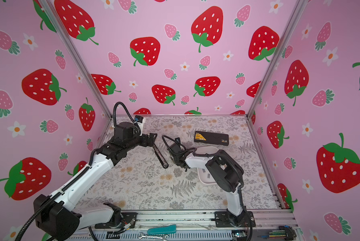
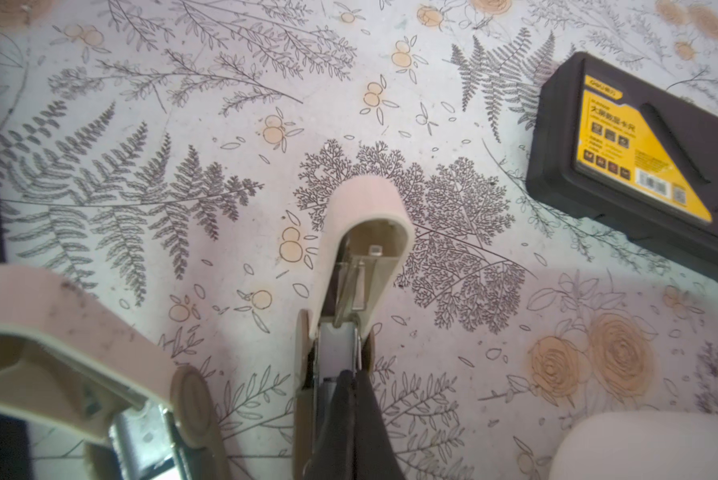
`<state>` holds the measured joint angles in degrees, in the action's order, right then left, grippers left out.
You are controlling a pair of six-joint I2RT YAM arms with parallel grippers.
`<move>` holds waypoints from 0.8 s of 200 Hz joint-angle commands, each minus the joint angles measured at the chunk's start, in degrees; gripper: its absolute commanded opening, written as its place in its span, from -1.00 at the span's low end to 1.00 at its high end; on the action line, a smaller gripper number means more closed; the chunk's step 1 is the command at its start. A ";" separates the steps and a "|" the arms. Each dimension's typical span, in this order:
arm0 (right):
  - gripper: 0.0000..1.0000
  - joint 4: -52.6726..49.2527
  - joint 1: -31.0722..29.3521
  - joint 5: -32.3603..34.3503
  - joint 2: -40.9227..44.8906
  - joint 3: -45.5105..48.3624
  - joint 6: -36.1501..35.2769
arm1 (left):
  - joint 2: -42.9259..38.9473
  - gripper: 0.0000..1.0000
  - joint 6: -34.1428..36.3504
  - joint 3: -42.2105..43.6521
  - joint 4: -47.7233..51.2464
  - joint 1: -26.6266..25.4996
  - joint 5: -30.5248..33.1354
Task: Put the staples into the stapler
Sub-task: 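Raise the open right gripper off the beige stapler, then move the right gripper over the white tray of staple strips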
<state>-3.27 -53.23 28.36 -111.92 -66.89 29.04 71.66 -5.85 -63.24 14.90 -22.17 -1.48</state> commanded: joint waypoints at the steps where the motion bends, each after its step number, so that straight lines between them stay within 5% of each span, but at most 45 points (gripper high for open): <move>1: -1.00 -1.85 -0.19 0.51 -0.37 -0.79 1.10 | -0.20 0.98 0.49 -0.19 0.22 -0.14 0.85; 96: -1.00 -4.37 -1.27 3.61 8.26 1.83 2.30 | -0.39 0.98 0.50 -0.04 0.14 -0.13 0.75; 160: -1.00 -16.84 3.07 7.27 27.47 11.49 6.79 | -2.26 0.98 0.47 0.55 -0.09 -0.89 2.98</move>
<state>-11.86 -53.23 33.45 -92.23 -60.34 32.23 71.57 -5.85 -63.24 14.98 -22.31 -0.99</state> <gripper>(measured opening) 0.046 0.989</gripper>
